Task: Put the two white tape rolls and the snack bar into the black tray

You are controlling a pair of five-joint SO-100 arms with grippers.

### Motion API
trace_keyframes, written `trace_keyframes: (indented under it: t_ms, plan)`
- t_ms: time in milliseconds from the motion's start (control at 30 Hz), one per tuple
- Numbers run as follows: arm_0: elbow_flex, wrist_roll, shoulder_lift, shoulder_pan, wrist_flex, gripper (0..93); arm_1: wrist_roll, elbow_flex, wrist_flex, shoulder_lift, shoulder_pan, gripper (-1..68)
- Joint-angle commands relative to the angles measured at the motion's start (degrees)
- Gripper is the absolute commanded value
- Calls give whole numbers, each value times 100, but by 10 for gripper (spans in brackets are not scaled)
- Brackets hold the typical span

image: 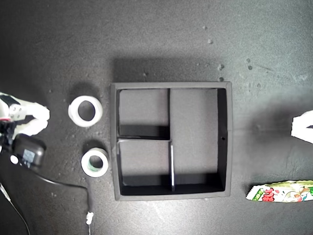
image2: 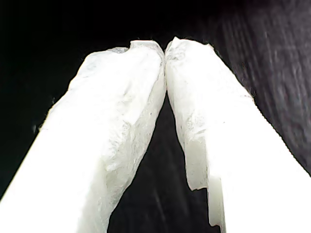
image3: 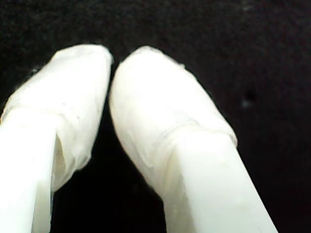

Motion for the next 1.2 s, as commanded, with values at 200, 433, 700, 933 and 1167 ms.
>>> trace_keyframes:
  t_ms: [200, 433, 700, 933, 1167]
  plan:
    - [211, -624, 255, 457, -439, 0, 334, 70, -70, 26, 914, -3]
    - [-1529, 1758, 264, -9, -1204, 90, 4017, 70, 316, 26, 984, -5]
    - [-5019, 2856, -4122, -79, -1011, 205, 1450, 70, -1011, 26, 1345, -3]
    - [-5669, 2795, -6768, 422, -1099, 204, 325, 70, -1011, 26, 1090, 25]
    - [-5520, 2733, -7462, 378, -1450, 203, 35, 62, -1046, 26, 747, 65]
